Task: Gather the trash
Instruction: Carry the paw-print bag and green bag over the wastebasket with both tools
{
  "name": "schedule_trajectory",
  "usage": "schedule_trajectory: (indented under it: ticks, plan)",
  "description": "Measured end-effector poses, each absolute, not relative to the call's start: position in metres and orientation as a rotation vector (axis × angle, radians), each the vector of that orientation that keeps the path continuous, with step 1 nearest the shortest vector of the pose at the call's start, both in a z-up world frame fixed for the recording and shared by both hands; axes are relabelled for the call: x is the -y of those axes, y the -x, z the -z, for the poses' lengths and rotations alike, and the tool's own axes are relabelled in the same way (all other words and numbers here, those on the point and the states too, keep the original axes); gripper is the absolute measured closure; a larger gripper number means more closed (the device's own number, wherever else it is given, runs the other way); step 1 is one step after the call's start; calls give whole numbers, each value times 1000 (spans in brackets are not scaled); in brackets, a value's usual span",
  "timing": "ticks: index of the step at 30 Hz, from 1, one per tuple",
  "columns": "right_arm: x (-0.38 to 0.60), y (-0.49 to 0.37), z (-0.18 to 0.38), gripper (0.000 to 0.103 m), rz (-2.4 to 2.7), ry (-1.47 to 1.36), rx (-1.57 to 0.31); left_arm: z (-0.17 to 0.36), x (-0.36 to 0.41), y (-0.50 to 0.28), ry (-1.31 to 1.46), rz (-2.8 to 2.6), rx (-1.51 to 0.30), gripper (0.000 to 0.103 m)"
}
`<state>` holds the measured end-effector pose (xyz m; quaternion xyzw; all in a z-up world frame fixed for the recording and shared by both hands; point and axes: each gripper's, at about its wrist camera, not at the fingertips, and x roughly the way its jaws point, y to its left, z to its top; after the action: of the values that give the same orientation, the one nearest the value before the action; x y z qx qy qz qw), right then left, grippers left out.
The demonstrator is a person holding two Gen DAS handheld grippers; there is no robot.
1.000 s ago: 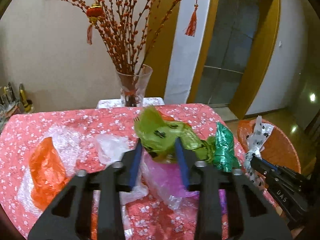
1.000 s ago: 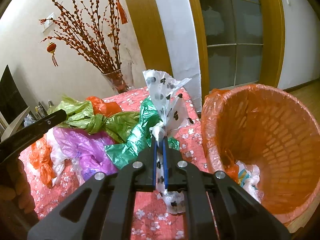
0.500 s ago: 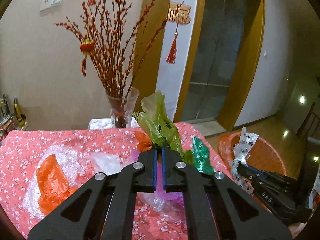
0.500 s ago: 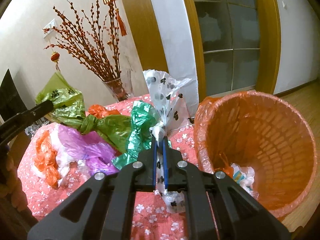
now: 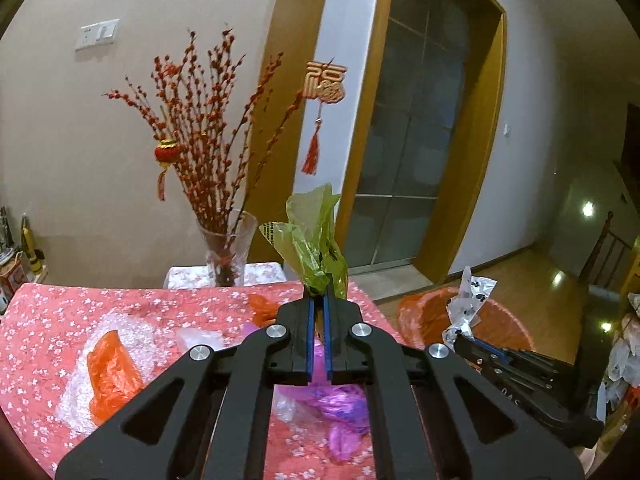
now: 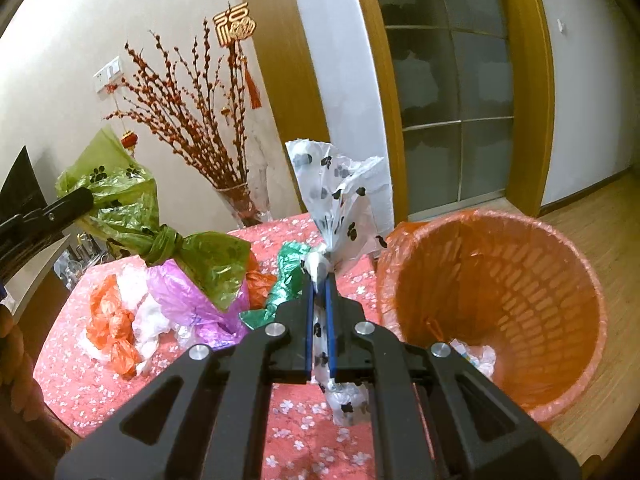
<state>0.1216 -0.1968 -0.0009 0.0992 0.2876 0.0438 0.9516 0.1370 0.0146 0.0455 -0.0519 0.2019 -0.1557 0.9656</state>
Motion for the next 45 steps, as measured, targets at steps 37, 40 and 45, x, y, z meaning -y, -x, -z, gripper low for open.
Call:
schedule_trajectory:
  ticks: [37, 40, 45]
  plan:
    - [322, -88, -17, 96, 153, -301, -513, -22, 131, -158, 113, 634, -477, 100]
    - [327, -91, -16, 96, 158, -309, -513, -20, 138, -162, 113, 646, -485, 100]
    - [336, -96, -14, 96, 167, -323, -512, -15, 148, -168, 121, 665, -499, 100]
